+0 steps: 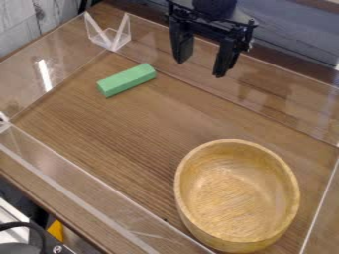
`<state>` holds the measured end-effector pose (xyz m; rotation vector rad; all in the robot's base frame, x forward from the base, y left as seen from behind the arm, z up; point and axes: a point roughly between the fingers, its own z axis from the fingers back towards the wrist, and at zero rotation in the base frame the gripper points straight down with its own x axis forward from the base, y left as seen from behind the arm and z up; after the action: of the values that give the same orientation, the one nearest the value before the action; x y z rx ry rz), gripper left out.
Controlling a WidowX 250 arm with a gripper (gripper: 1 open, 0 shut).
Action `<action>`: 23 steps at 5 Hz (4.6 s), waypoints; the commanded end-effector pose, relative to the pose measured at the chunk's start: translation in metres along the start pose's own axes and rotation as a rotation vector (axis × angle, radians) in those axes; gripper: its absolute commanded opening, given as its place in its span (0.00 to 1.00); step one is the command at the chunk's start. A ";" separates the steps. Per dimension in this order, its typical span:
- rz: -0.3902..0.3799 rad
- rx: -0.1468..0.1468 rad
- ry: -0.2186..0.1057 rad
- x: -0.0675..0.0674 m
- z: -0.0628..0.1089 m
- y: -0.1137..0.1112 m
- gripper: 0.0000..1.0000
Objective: Put the green block in the brown bowl
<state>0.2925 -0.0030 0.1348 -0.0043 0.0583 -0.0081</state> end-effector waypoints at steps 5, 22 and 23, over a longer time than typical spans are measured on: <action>-0.143 0.083 -0.047 0.002 -0.032 0.107 1.00; -0.165 0.043 -0.130 0.027 -0.061 0.176 0.00; -0.156 0.017 -0.139 0.026 -0.047 0.175 0.00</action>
<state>0.3097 0.1627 0.0537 -0.0450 0.0029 -0.1752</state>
